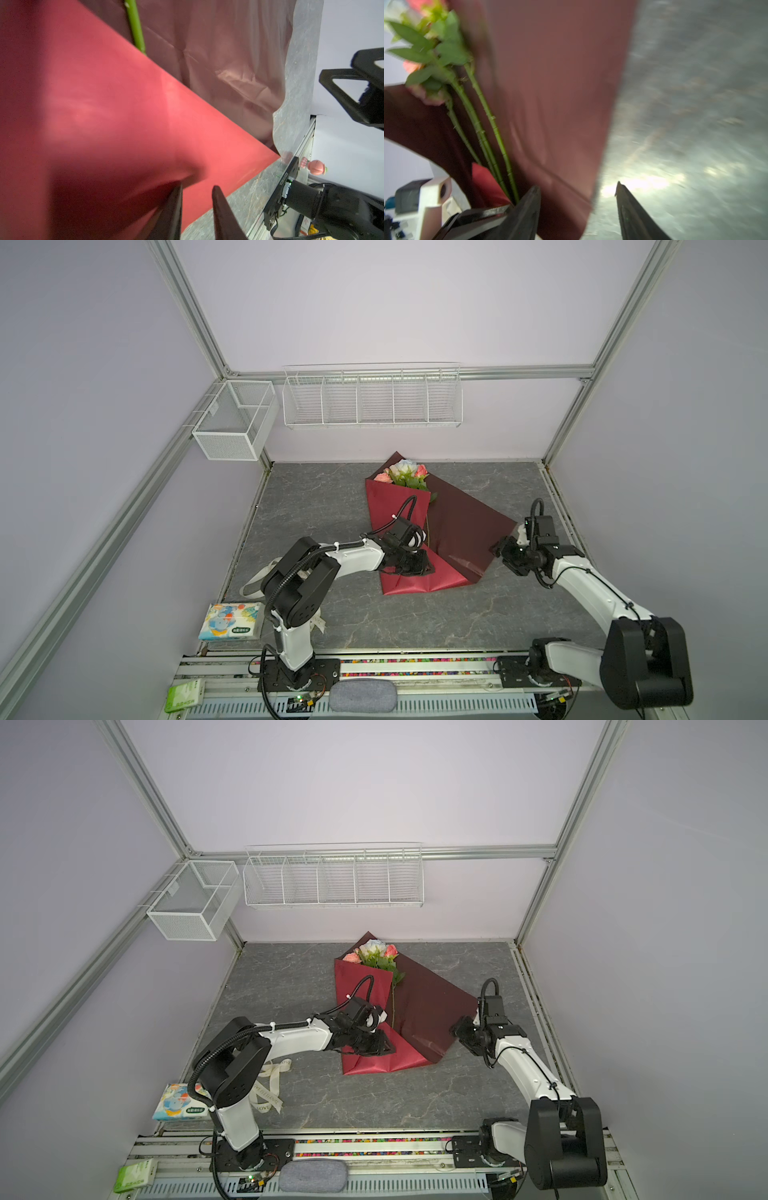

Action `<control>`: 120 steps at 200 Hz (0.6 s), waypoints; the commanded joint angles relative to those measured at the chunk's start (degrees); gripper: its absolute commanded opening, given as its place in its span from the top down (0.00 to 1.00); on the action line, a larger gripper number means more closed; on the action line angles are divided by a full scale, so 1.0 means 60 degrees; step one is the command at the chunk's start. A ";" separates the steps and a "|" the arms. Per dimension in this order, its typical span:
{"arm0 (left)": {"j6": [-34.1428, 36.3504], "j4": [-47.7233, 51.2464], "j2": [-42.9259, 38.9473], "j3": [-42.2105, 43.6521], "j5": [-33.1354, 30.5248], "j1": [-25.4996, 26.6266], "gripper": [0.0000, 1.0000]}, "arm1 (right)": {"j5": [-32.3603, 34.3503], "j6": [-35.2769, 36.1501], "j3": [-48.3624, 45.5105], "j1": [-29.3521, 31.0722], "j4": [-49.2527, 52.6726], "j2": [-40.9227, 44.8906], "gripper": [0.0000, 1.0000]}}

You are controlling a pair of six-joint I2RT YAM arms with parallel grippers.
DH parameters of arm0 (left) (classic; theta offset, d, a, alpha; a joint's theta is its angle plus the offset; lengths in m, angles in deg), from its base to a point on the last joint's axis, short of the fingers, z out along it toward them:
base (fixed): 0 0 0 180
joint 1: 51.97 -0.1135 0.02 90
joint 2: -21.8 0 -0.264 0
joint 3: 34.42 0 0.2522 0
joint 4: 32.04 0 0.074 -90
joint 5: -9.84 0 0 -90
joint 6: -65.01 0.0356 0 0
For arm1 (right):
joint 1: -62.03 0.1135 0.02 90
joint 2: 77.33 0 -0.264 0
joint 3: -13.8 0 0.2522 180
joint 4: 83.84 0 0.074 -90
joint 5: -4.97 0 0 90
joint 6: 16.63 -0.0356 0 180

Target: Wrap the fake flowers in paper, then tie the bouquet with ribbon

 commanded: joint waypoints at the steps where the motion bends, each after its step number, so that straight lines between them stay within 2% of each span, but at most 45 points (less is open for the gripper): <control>1: 0.0966 0.0424 0.0361 -0.0379 0.0825 0.0006 0.76 | -0.0805 0.0357 -0.0442 -0.0402 0.0016 0.0242 0.36; 14: 0.1275 0.0608 0.0407 -0.0505 0.1127 0.0012 0.76 | -0.0965 0.0499 -0.0423 -0.0490 0.0038 0.0055 0.36; 45: 0.1810 0.1421 0.0547 -0.0788 0.0733 0.0013 0.79 | -0.1121 0.0499 -0.0388 -0.0536 -0.0392 -0.0503 0.36; 82: 0.1827 0.1435 0.0662 -0.0823 0.0758 0.0013 0.82 | -0.1944 0.0443 -0.0106 -0.0564 -0.1302 -0.1540 0.37; 120: 0.1821 0.1505 0.0656 -0.0860 0.0617 0.0013 0.82 | -0.2297 -0.0132 -0.0282 -0.0551 -0.2594 -0.2325 0.42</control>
